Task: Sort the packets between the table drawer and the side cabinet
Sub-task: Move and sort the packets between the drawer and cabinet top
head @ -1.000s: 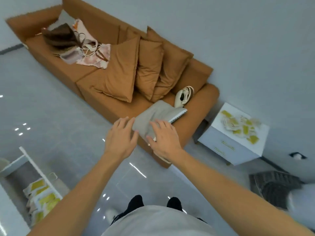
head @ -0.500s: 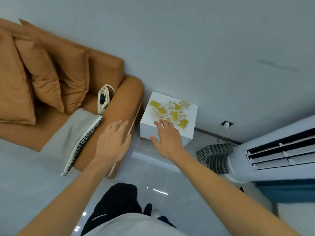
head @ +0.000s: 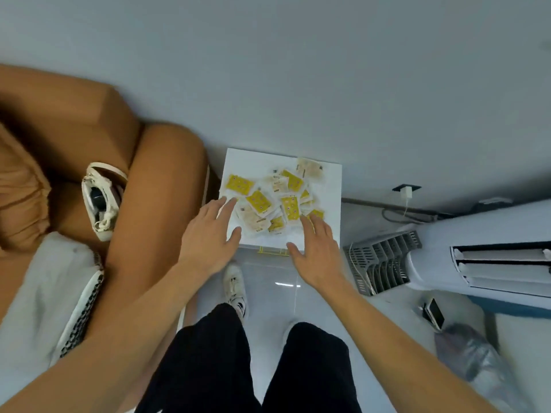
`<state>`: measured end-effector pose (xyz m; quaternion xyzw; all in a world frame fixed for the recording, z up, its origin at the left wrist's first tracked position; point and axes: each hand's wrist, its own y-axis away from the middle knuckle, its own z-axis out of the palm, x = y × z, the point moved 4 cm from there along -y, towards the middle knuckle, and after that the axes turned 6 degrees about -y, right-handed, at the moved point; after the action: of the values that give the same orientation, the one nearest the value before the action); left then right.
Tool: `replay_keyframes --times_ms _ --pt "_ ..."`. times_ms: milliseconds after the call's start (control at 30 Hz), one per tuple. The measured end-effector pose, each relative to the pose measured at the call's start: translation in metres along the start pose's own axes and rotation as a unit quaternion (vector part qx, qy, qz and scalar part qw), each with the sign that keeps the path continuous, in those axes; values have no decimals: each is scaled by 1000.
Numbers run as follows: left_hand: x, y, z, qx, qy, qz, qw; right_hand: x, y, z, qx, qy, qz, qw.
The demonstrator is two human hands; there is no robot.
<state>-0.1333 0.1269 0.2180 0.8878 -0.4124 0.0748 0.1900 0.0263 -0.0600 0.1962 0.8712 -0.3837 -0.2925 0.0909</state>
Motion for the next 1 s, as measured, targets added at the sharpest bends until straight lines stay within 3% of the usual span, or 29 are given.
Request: replay_keyframes --times_ms 233,467,900,1000 --pt "-26 -116 112 -73 -20 -30 997 99 -132 76 -43 25 53 997" --pt "-73 -186 190 -130 -58 -23 990 171 -182 128 -73 18 65 995" --pt "-65 -249 196 -125 -151 13 981 201 -199 126 15 97 51 994" --pt "-60 -253 194 -112 -172 23 978 203 -199 123 25 19 72 997"
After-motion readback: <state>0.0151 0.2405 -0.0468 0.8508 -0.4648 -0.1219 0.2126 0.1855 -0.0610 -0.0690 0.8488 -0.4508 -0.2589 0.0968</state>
